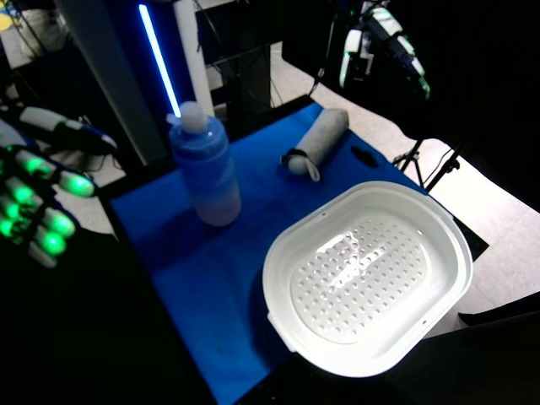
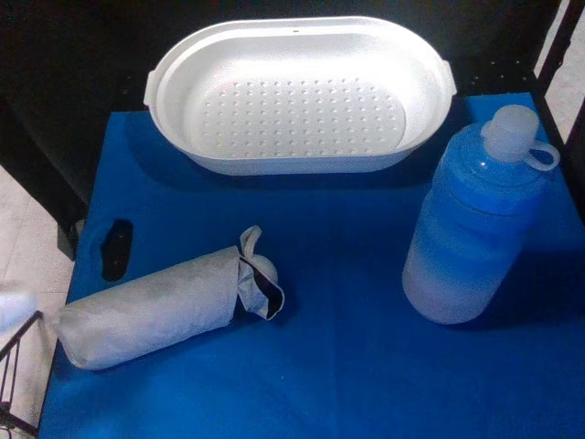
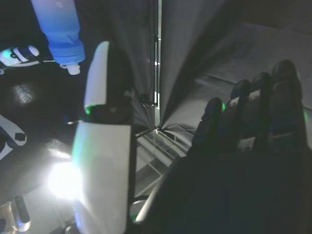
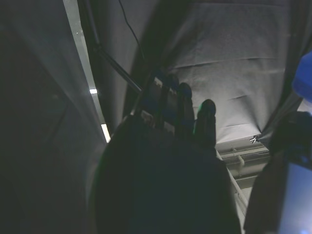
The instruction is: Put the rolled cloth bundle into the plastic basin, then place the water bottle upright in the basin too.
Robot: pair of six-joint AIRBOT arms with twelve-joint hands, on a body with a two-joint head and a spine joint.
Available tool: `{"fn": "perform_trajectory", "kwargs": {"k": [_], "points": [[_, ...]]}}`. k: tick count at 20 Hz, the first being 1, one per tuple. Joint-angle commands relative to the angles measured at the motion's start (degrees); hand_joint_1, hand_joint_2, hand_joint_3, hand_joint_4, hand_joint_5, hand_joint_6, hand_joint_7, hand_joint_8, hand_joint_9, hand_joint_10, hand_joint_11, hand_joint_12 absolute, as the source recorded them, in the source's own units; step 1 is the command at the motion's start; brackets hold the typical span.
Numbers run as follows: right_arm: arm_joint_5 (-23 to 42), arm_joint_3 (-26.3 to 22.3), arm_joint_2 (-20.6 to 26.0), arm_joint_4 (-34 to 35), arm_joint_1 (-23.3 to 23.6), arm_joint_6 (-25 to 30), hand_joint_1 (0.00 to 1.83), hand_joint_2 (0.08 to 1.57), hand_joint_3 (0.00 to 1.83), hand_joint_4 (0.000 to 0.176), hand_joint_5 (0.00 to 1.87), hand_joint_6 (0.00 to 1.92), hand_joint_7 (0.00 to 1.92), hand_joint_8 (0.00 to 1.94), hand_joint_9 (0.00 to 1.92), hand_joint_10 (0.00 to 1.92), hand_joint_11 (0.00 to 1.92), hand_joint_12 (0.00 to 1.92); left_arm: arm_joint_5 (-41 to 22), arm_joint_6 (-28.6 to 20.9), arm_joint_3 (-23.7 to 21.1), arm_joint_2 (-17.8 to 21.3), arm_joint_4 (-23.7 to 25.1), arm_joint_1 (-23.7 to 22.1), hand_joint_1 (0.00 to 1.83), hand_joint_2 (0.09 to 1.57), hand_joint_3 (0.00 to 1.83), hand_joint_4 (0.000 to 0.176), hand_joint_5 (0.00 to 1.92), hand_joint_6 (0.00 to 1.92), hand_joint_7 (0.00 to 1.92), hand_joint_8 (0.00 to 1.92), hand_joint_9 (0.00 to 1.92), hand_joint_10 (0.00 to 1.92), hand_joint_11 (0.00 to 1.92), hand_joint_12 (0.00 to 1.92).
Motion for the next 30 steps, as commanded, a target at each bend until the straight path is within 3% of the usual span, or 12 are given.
{"fn": "perform_trajectory", "kwargs": {"k": [1,3,6,9,12,15,16,20,22,25,29,30], "points": [[7.11,0.21,0.35,-0.17,0.33,0.39,0.82,1.39,0.00,0.026,0.48,0.00,0.44,0.00,0.48,0.00,0.33,0.58,-7.15,-0.47,0.41,0.19,-0.13,-0.19,0.46,0.94,0.00,0.176,0.20,0.00,0.10,0.00,0.04,0.00,0.00,0.02],[7.10,0.22,0.41,-0.17,0.33,0.39,0.81,1.39,0.00,0.035,0.47,0.00,0.43,0.00,0.48,0.00,0.33,0.58,-7.15,-0.46,0.48,0.19,-0.04,-0.19,0.37,0.94,0.00,0.176,0.16,0.00,0.04,0.00,0.00,0.00,0.00,0.00],[6.90,0.22,0.51,-0.18,0.33,0.39,0.80,1.39,0.00,0.022,0.48,0.00,0.44,0.00,0.51,0.00,0.37,0.59,-6.73,-0.45,0.90,1.07,1.92,-0.36,0.46,0.94,0.00,0.176,0.13,0.00,0.02,0.00,0.00,0.00,0.00,0.00],[6.76,0.24,0.60,-0.18,0.34,0.39,0.83,1.39,0.00,0.034,0.47,0.00,0.44,0.00,0.50,0.00,0.35,0.64,-4.49,0.80,0.98,3.77,8.21,-4.09,0.61,0.86,0.00,0.176,0.06,0.00,0.03,0.00,0.00,0.00,0.00,0.00],[6.58,0.25,0.59,-0.18,0.34,0.39,0.83,1.39,0.00,0.031,0.48,0.00,0.46,0.00,0.52,0.00,0.41,0.59,0.26,2.41,1.19,5.68,14.19,-8.25,0.65,0.78,0.00,0.176,0.04,0.00,0.00,0.00,0.00,0.00,0.00,0.00],[6.34,0.26,0.60,-0.17,0.35,0.40,0.84,1.37,0.00,0.039,0.49,0.00,0.47,0.00,0.55,0.00,0.47,0.46,6.77,2.43,2.27,6.61,18.88,-11.65,0.67,0.79,0.00,0.176,0.03,0.00,0.00,0.00,0.00,0.00,0.18,0.04],[6.23,0.26,0.61,-0.17,0.35,0.40,0.86,1.36,0.00,0.050,0.49,0.00,0.47,0.00,0.55,0.00,0.45,0.43,8.69,2.42,2.55,6.71,19.88,-12.48,0.60,0.78,0.00,0.176,0.06,0.01,0.00,0.00,0.02,0.01,0.12,0.00],[6.07,0.25,0.80,-0.17,0.37,0.41,0.85,1.36,0.00,0.028,0.49,0.00,0.48,0.00,0.54,0.00,0.47,0.42,19.77,2.35,4.31,6.36,26.17,-18.29,0.60,0.77,0.00,0.176,0.05,0.00,0.01,0.00,0.01,0.00,0.01,0.00],[6.05,0.25,0.84,-0.16,0.37,0.41,0.85,1.36,0.00,0.019,0.50,0.00,0.48,0.00,0.52,0.00,0.48,0.43,26.99,2.32,5.80,5.22,29.47,-21.98,0.53,0.79,0.01,0.176,0.01,0.00,0.00,0.00,0.00,0.00,0.06,0.02],[6.04,0.25,0.87,-0.14,0.36,0.41,0.86,1.37,0.00,0.027,0.50,0.00,0.46,0.00,0.51,0.00,0.42,0.54,32.26,2.33,7.62,3.31,30.92,-23.95,0.62,0.78,0.00,0.176,0.04,0.01,0.00,0.00,0.03,0.00,0.05,0.01],[6.03,0.25,0.84,-0.13,0.36,0.41,0.88,1.37,0.00,0.022,0.51,0.00,0.47,0.00,0.52,0.00,0.43,0.56,41.60,2.24,9.67,0.86,36.72,-28.89,0.70,0.79,0.00,0.176,0.05,0.00,0.03,0.00,0.02,0.00,0.03,0.00],[6.03,0.25,0.81,-0.13,0.35,0.41,0.88,1.37,0.00,0.016,0.51,0.00,0.47,0.00,0.52,0.00,0.44,0.56,44.07,2.25,10.09,0.21,38.98,-30.77,0.64,0.82,0.01,0.176,0.05,0.00,0.03,0.00,0.00,0.00,0.01,0.00]]}}
